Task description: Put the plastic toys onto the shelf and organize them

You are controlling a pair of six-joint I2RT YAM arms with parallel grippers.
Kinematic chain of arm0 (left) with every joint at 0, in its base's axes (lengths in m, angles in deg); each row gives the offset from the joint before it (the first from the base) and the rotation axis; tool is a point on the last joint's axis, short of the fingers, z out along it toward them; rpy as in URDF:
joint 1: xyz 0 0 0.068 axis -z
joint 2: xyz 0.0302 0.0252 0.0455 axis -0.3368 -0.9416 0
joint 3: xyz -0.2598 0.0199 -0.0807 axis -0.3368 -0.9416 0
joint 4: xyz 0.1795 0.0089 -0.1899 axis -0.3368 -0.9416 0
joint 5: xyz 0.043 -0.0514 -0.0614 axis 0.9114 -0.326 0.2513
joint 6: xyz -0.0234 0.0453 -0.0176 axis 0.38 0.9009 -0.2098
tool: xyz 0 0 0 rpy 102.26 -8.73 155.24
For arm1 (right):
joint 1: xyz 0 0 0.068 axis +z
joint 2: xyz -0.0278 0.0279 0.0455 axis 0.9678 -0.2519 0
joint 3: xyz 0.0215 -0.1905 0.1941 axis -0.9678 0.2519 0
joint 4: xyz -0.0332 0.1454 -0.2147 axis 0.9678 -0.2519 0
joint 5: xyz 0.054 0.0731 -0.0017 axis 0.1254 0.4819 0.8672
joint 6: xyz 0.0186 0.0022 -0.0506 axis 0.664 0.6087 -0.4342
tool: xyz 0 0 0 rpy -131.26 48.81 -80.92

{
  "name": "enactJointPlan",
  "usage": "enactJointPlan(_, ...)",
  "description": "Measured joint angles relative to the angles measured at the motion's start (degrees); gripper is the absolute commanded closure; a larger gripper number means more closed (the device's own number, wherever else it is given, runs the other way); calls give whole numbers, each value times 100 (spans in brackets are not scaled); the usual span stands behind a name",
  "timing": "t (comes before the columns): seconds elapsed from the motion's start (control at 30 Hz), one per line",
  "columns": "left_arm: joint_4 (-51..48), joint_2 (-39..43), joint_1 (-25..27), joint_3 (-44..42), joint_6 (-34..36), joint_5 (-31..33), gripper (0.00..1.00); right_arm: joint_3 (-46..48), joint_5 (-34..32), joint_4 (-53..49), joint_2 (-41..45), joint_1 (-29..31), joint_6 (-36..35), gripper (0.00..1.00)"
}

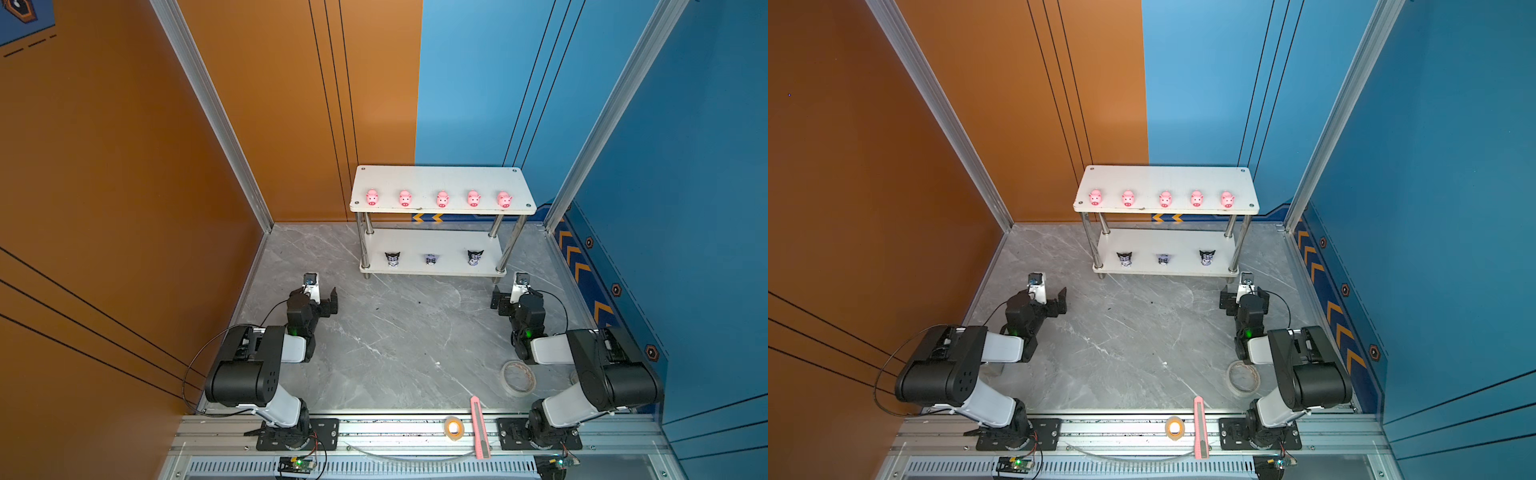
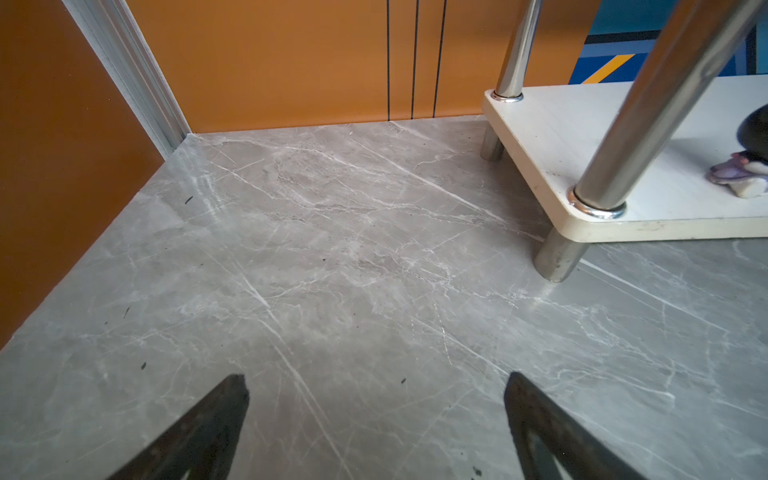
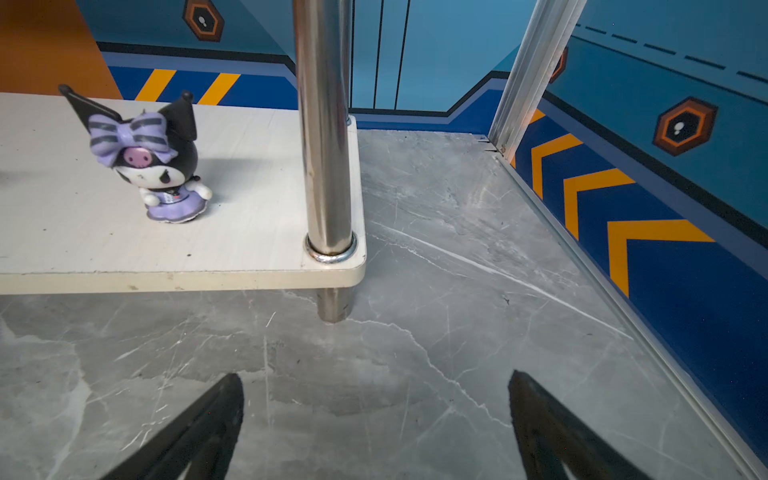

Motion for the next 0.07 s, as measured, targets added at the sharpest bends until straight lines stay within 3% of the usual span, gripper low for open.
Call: enactJointPlan(0.07,-24,0,11,0,-2,26,2,-70,-17,-96,0,-9,57,0)
